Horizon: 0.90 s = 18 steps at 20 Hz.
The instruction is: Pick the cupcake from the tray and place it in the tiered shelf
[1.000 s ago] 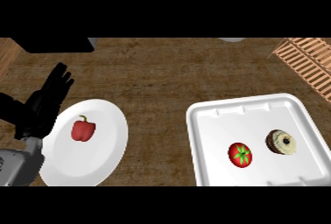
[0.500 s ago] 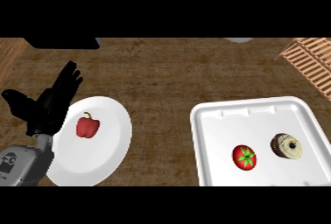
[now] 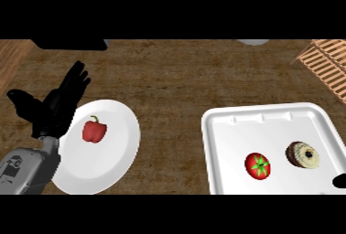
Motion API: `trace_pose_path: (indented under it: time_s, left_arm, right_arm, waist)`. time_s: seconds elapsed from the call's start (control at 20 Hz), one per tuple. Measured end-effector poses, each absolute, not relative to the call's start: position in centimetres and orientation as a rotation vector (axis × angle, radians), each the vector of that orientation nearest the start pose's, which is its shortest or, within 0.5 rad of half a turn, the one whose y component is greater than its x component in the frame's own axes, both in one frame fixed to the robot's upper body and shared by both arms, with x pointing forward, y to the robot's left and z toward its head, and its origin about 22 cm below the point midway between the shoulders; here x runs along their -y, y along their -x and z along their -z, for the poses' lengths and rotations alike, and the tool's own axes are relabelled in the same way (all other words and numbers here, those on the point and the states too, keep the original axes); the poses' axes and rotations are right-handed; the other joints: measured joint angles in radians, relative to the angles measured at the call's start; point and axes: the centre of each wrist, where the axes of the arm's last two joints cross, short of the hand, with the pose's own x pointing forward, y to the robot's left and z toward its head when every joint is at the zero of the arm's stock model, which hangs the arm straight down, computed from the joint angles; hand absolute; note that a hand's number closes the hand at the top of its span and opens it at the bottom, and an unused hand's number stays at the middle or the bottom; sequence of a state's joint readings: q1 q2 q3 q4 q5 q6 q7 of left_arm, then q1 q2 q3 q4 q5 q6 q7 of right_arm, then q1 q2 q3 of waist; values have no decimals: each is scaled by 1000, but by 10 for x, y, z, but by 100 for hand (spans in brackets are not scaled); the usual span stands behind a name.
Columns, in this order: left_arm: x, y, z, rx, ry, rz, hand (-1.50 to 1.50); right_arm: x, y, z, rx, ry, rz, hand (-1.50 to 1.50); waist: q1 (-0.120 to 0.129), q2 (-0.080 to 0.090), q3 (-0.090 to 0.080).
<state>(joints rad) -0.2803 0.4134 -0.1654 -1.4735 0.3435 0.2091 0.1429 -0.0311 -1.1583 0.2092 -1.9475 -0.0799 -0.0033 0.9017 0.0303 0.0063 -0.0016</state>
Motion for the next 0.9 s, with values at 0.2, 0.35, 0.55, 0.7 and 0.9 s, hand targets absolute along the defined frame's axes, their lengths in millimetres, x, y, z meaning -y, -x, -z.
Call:
trace_pose_path:
  time_s: [0.2,0.35,0.55,0.7,0.9]
  left_arm:
    - [-271,-307,-66,1534,-66,75,0]
    - [-277,-304,-67,1529,-74,68,0]
    - [-274,-301,-67,1526,-77,60,0]
    - [-276,-301,-70,1530,-82,60,0]
    - [-279,-304,-68,1523,-82,57,0]
  right_arm:
    - [305,-230,-173,744,898,-791,-150]
    - [300,-236,-166,719,910,-815,-150]
    - [291,-237,-156,693,914,-851,-150]
    - [287,-242,-144,671,914,-867,-150]
    - [286,-243,-137,659,910,-873,-150]
  waist:
    - [-3,0,0]
    - [-10,-3,1]
    - [-18,-5,1]
    - [-20,-5,1]
    - [-27,-6,1]
